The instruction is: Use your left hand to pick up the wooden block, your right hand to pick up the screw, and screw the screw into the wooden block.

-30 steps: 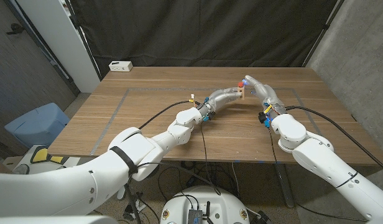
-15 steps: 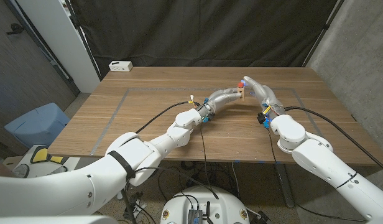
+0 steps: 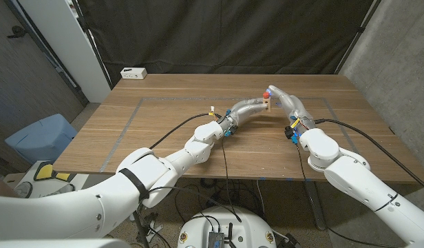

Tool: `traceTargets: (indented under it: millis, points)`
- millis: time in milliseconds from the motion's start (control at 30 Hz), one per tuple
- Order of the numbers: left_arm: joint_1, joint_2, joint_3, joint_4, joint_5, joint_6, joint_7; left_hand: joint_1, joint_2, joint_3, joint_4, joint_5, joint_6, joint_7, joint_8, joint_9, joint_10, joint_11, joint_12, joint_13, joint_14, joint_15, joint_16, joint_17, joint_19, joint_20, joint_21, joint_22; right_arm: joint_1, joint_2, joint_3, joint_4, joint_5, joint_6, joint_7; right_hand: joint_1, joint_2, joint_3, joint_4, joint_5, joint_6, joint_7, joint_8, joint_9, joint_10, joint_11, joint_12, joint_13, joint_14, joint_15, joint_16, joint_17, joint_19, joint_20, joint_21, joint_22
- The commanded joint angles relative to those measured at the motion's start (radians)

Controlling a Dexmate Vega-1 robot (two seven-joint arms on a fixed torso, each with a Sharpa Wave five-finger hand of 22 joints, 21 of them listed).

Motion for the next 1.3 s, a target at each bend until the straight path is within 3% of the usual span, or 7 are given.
traceTargets:
  millis: [33, 1300]
  points:
    - [-0.019, -0.017, -0.002, 0.041, -0.005, -0.003, -0.010, -0.003, 0.002, 0.007, 0.004, 0.005, 0.028, 0.006, 0.007, 0.005, 0.004, -0.004, 0.006, 0.002, 0.002, -0.027, 0.003, 0.002, -0.001, 0.005, 0.007, 0.004, -0.010, -0.007, 0.003, -0.017, -0.001, -0.016, -0.005, -0.003, 0.001, 0.003, 0.001, -0.001, 0.004, -0.004, 0.004, 0.000, -0.011, 0.002, 0.000, 0.003, -0.010, 0.004, 0.004, 0.001, -0.005, 0.006, -0.002, 0.001]
    - [-0.042, -0.037, -0.014, 0.088, -0.005, 0.021, -0.014, -0.004, 0.003, 0.008, 0.004, 0.005, 0.030, 0.006, 0.008, 0.005, 0.007, -0.001, 0.007, 0.003, 0.003, -0.028, 0.003, 0.002, -0.001, 0.006, 0.007, 0.004, -0.052, -0.031, 0.005, -0.083, -0.007, -0.068, -0.025, -0.004, 0.002, 0.004, 0.001, -0.002, 0.009, -0.005, 0.006, 0.000, -0.010, 0.002, 0.001, 0.003, -0.009, 0.004, 0.004, 0.001, -0.005, 0.007, -0.002, 0.001]
